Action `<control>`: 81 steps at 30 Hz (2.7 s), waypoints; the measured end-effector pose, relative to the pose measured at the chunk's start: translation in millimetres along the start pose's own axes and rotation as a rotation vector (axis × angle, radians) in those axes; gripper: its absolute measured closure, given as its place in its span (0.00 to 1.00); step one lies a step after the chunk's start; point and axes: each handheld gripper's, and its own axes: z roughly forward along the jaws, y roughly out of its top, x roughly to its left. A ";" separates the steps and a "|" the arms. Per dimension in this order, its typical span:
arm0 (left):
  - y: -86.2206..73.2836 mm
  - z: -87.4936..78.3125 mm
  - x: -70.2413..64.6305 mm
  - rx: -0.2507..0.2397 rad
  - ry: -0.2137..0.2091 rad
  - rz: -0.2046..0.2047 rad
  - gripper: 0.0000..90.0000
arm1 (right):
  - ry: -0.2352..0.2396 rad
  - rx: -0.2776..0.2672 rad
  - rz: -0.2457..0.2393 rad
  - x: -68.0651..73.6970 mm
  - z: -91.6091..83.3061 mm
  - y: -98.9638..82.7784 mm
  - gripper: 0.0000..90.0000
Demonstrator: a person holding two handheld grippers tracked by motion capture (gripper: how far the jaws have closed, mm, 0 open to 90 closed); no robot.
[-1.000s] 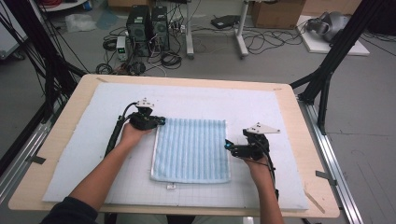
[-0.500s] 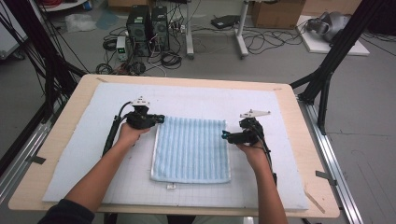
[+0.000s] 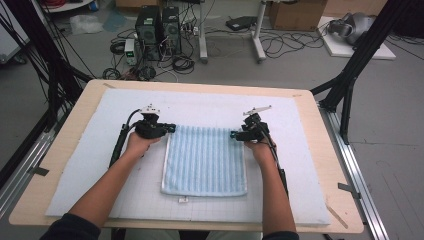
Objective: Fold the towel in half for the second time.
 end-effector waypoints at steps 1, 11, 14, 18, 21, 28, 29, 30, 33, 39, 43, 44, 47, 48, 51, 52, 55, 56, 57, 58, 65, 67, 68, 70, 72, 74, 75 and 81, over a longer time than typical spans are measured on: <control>-0.5 0.1 0.1 0.004 0.002 0.002 0.95 | 0.005 0.015 -0.010 0.8 3.0 0.6 0.51; 1.6 3.2 6.2 -0.013 0.039 -0.029 0.96 | -0.032 0.053 -0.100 9.9 7.0 8.5 0.91; 11.8 2.8 10.3 -0.053 0.059 -0.037 0.96 | -0.053 0.013 -0.096 7.0 5.4 15.1 0.92; 28.5 2.7 16.6 -0.080 0.072 -0.032 0.96 | -0.098 -0.057 -0.089 4.0 1.2 28.0 0.92; 34.8 0.2 19.3 -0.110 0.064 -0.030 0.96 | -0.117 -0.127 -0.086 2.9 -2.0 31.5 0.92; 30.0 -7.4 14.7 -0.120 0.032 -0.001 0.96 | -0.077 -0.140 -0.082 4.8 -8.5 28.0 0.91; 28.4 -9.5 13.4 -0.119 0.028 0.000 0.96 | -0.069 -0.149 -0.082 5.7 -10.8 27.3 0.91; 27.4 -11.4 12.1 -0.118 0.022 0.004 0.96 | -0.063 -0.160 -0.082 7.2 -13.7 26.1 0.91; 25.5 -19.2 6.6 -0.133 0.002 0.012 0.96 | -0.050 -0.173 -0.095 10.8 -20.8 22.3 0.91; 15.3 -31.6 -5.9 -0.145 -0.028 0.045 0.96 | -0.028 -0.207 -0.099 18.2 -34.7 9.5 0.91; 8.4 -42.6 -14.9 -0.167 -0.056 0.058 0.96 | -0.021 -0.224 -0.122 27.0 -45.1 2.1 0.91; 7.1 -45.3 -17.3 -0.172 -0.060 0.068 0.96 | -0.021 -0.229 -0.129 28.8 -47.6 -0.1 0.91; 1.5 -53.8 -24.6 -0.201 -0.077 0.076 0.96 | -0.015 -0.243 -0.138 33.9 -55.0 -8.4 0.91; -1.0 -56.9 -27.8 -0.204 -0.083 0.079 0.96 | -0.015 -0.245 -0.136 35.5 -56.7 -10.4 0.91; -9.7 -63.5 -34.9 -0.220 -0.093 0.087 0.96 | -0.005 -0.264 -0.135 42.0 -64.6 -19.2 0.91; -11.9 -64.8 -36.2 -0.217 -0.095 0.089 0.96 | -0.005 -0.273 -0.143 44.3 -66.8 -22.1 0.91; -23.8 -68.5 -42.0 -0.220 -0.110 0.090 0.96 | 0.000 -0.278 -0.153 50.2 -70.8 -32.0 0.91; -27.5 -69.3 -44.0 -0.217 -0.113 0.090 0.96 | 0.004 -0.276 -0.154 51.6 -71.3 -35.2 0.91; -31.0 -69.6 -46.1 -0.216 -0.119 0.089 0.96 | 0.004 -0.275 -0.154 53.4 -71.9 -38.4 0.91; -34.1 -70.5 -47.6 -0.208 -0.119 0.097 0.96 | 0.007 -0.274 -0.156 54.7 -72.2 -41.5 0.91; -48.6 -73.2 -53.6 -0.194 -0.139 0.087 0.96 | 0.015 -0.271 -0.151 63.1 -74.0 -59.1 0.91; -51.5 -73.6 -55.4 -0.185 -0.146 0.085 0.95 | 0.017 -0.271 -0.158 65.0 -75.2 -64.0 0.91; -52.7 -73.6 -56.3 -0.181 -0.154 0.082 0.95 | 0.019 -0.271 -0.156 65.5 -75.8 -66.3 0.91; -54.8 -73.4 -59.1 -0.169 -0.167 0.076 0.95 | 0.022 -0.271 -0.148 66.4 -76.8 -70.6 0.90; -55.6 -74.0 -61.1 -0.158 -0.172 0.084 0.95 | 0.024 -0.266 -0.142 66.7 -77.2 -74.2 0.90; -56.8 -75.8 -63.4 -0.151 -0.180 0.086 0.95 | 0.031 -0.264 -0.146 68.2 -79.1 -76.7 0.90; -57.5 -77.1 -64.0 -0.147 -0.186 0.090 0.95 | 0.029 -0.264 -0.156 68.9 -79.9 -77.1 0.90; -63.2 -80.4 -68.6 -0.134 -0.217 0.089 0.95 | 0.034 -0.237 -0.175 75.7 -85.3 -84.2 0.89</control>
